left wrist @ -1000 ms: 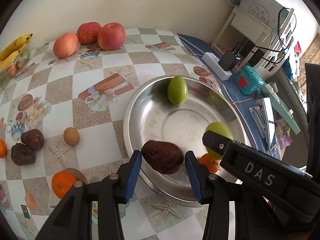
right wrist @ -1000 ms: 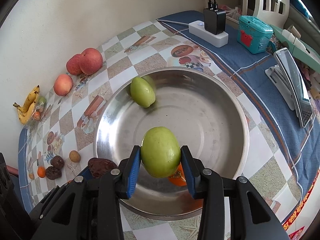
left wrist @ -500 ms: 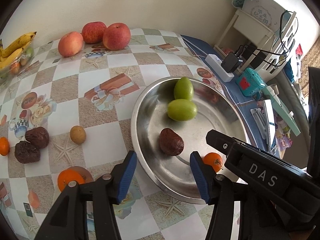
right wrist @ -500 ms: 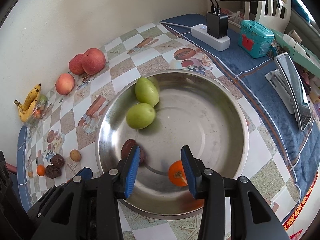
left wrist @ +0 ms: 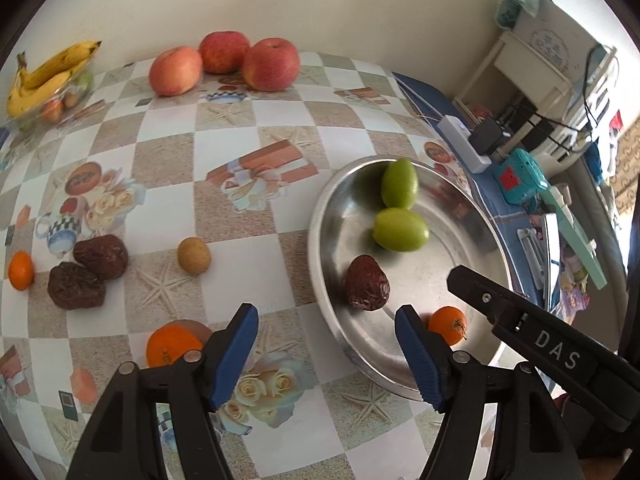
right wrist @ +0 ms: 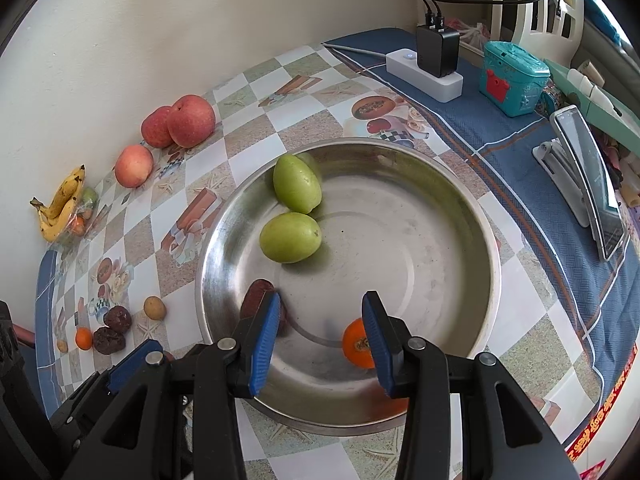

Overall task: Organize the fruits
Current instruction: 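Withdraw both open tools from the plate toward the remaining fruit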

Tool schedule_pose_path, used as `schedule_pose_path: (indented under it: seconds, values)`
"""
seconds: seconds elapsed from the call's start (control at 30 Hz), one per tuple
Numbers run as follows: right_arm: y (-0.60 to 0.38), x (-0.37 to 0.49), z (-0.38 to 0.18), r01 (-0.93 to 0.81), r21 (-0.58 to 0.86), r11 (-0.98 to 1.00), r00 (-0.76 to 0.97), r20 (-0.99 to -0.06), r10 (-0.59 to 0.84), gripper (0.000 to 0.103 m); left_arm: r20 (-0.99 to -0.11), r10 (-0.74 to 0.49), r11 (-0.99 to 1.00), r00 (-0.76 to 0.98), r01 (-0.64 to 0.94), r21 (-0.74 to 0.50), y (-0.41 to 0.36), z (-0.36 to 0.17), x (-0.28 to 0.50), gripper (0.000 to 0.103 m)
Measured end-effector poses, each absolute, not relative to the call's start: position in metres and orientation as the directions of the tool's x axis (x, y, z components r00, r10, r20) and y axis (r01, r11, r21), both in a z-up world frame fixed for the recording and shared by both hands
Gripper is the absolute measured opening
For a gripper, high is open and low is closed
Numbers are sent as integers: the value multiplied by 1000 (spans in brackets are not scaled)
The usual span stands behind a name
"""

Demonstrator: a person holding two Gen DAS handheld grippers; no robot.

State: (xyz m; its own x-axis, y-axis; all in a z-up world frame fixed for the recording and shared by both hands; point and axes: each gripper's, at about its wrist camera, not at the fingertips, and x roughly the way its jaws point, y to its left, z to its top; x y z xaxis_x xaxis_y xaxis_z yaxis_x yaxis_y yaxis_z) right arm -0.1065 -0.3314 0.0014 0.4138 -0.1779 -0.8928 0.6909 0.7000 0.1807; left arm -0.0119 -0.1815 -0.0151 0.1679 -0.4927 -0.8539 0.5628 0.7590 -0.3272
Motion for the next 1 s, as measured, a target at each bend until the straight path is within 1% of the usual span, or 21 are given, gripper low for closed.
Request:
schedule_pose_path:
  seconds: [0.17,0.37,0.6,0.73,0.83,0.9,1.0]
  values:
    - [-331,-107,2,690,184,700,417,-891,-177,44,-851,-497,784,171,509,-355,-169,-13,-2,74]
    - [-326,-104,2,678,173,714,412,-895,-173,44,-860,-469,836,199,415,-360,-145,-13,13,74]
    - [-301,-89,1,589,118,800,409,-897,-169,44,-915,-291,937,279,278,-213,-104,-15,31,75]
    - [-287,-82,3,538,99,837,418,-894,-163,44,-918,-242,960,313,216,-179,-80,-13,38,75]
    - [-275,-77,4,498,75,864,419,-893,-164,44,-918,-217,969,333,183,-163,-68,-11,41,79]
    - [-270,-75,4,475,66,878,423,-892,-162,44,-918,-210,972,337,170,-160,-63,-11,43,82]
    - [-266,-73,5,460,60,886,425,-891,-160,44,-919,-210,974,335,159,-164,-59,-13,44,82]
